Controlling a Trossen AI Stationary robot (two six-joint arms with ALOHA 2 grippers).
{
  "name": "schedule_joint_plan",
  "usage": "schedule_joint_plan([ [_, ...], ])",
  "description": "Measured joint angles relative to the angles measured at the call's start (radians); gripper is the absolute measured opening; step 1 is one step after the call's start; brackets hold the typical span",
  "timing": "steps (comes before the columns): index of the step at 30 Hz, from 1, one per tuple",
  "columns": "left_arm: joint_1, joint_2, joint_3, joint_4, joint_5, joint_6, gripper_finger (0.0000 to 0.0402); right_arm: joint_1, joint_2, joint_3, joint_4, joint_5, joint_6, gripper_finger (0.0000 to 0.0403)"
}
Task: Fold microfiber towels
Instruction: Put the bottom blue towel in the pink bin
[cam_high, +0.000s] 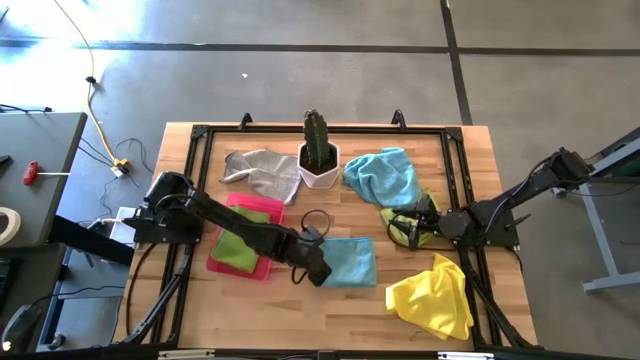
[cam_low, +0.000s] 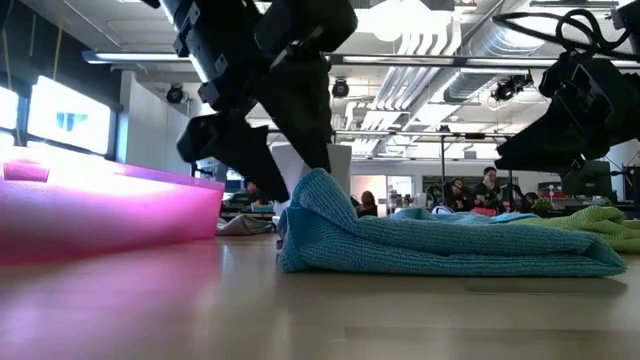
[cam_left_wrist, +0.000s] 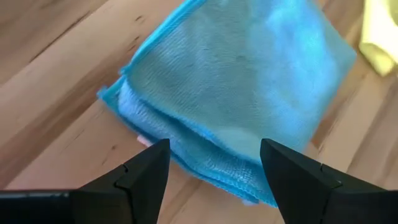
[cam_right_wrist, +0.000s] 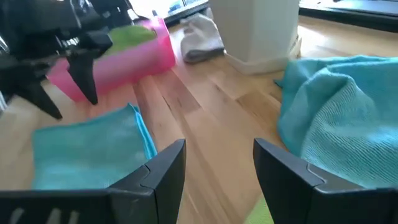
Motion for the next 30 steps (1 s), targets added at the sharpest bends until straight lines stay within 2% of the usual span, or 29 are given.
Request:
schedule_joint_plan([
  [10,-0.034,-0.005,-0.057,0.049,-0.062,-0.249,0.0245,0.000,0.003,0.000,-0.016,-0.002,0.000,0.0181],
  [18,-0.047,-0.004,-0.096,0.128,-0.123,-0.403,0.0290,0.000,0.003,0.000,-0.023,-0.002,0.000,0.0181],
  [25,-0.054,0.030,-0.106,0.148,-0.125,-0.516,0.0298,0.000,0.003,0.000,-0.022,-0.002,0.000,0.0181],
  [30,-0.051,0.071,-0.104,0.224,-0.124,-0.532,0.0298,0.000,0.002,0.000,-0.039,-0.002,0.000,0.0181],
])
